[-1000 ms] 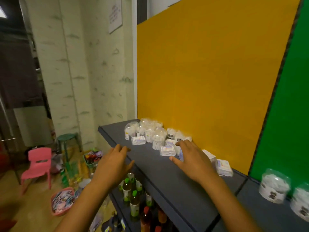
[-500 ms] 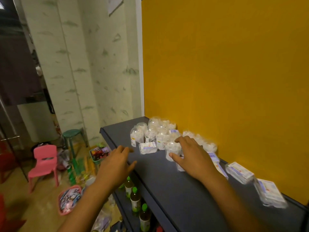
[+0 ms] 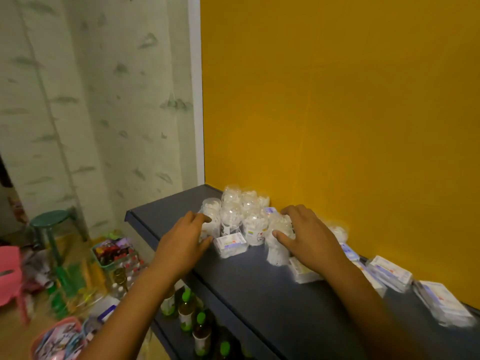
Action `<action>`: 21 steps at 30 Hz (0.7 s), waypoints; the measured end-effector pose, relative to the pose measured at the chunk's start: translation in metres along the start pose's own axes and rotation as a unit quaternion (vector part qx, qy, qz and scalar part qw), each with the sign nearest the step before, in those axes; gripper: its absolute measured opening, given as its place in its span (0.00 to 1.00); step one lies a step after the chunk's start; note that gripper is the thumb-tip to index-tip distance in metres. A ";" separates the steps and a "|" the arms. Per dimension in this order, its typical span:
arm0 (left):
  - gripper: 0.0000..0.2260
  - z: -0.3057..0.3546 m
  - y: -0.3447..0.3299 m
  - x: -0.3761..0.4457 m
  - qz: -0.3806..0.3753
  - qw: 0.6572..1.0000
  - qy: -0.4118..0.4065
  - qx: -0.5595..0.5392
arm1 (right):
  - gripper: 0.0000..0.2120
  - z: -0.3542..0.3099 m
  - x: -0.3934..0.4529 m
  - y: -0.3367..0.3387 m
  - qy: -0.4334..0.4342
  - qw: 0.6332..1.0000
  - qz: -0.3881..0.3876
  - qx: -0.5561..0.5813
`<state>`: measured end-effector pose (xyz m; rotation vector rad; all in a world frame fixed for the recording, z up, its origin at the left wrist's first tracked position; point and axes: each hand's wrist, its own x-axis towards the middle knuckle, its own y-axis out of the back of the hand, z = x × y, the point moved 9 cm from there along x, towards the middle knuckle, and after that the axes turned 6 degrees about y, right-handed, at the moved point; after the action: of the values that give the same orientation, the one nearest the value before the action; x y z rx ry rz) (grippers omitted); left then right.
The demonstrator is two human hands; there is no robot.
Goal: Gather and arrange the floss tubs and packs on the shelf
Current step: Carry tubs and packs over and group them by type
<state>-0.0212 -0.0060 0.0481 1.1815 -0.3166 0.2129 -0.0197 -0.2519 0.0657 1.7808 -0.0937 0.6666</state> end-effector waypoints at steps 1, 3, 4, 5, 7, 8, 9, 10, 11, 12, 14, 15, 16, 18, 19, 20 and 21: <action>0.20 -0.006 0.002 0.010 -0.004 1.000 -0.010 -0.004 | 0.24 -0.003 0.004 -0.002 -0.013 1.000 0.002 -0.004; 0.21 -0.022 0.005 0.031 -0.009 1.000 -0.024 -0.008 | 0.24 -0.009 0.014 -0.007 -0.030 0.999 0.005 -0.018; 0.21 -0.029 0.005 0.041 -0.012 0.999 -0.030 -0.017 | 0.24 -0.013 0.019 -0.010 -0.034 0.999 0.007 -0.024; 0.22 -0.036 0.004 0.049 -0.018 0.999 -0.036 -0.027 | 0.23 -0.017 0.023 -0.014 -0.037 0.999 0.008 -0.029; 0.24 -0.046 -0.004 0.061 -0.036 0.997 -0.053 -0.040 | 0.23 -0.021 0.028 -0.023 -0.049 0.998 0.004 -0.034; 0.25 -0.050 -0.009 0.065 -0.045 0.996 -0.062 -0.045 | 0.23 -0.022 0.028 -0.027 -0.058 0.998 0.003 -0.037; 0.25 -0.053 -0.015 0.068 -0.054 0.995 -0.070 -0.052 | 0.23 -0.022 0.027 -0.031 -0.068 0.997 0.002 -0.040; 0.26 -0.056 -0.021 0.071 -0.064 0.993 -0.077 -0.061 | 0.23 -0.022 0.026 -0.034 -0.078 0.996 0.003 -0.042; 0.27 -0.058 -0.026 0.074 -0.075 0.991 -0.083 -0.069 | 0.23 -0.022 0.024 -0.036 -0.087 0.995 0.005 -0.044; 0.28 -0.059 -0.032 0.077 -0.086 0.989 -0.091 -0.078 | 0.23 -0.021 0.023 -0.037 -0.095 0.994 0.008 -0.046; 0.30 -0.059 -0.040 0.083 -0.107 0.984 -0.104 -0.093 | 0.24 -0.020 0.021 -0.037 -0.110 0.992 0.015 -0.056; 0.30 -0.059 -0.043 0.086 -0.115 0.982 -0.108 -0.099 | 0.24 -0.019 0.021 -0.036 -0.117 0.991 0.018 -0.063; 0.29 -0.058 -0.045 0.089 -0.117 0.981 -0.110 -0.105 | 0.24 -0.018 0.020 -0.035 -0.123 0.990 0.021 -0.069; 0.27 -0.058 -0.048 0.095 -0.114 0.980 -0.111 -0.123 | 0.24 -0.015 0.016 -0.034 -0.135 0.988 0.025 -0.074; 0.27 -0.058 -0.050 0.097 -0.115 0.978 -0.110 -0.134 | 0.23 -0.013 0.014 -0.034 -0.142 0.987 0.026 -0.075; 0.26 -0.058 -0.052 0.098 -0.119 0.976 -0.110 -0.144 | 0.23 -0.010 0.013 -0.033 -0.149 0.986 0.026 -0.077; 0.26 -0.058 -0.054 0.099 -0.124 0.974 -0.109 -0.152 | 0.22 -0.008 0.011 -0.033 -0.154 0.985 0.027 -0.080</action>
<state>0.0966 0.0281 0.0162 0.9290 -0.3763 -0.1803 -0.0005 -0.2313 0.0444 1.7185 -0.3951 0.4050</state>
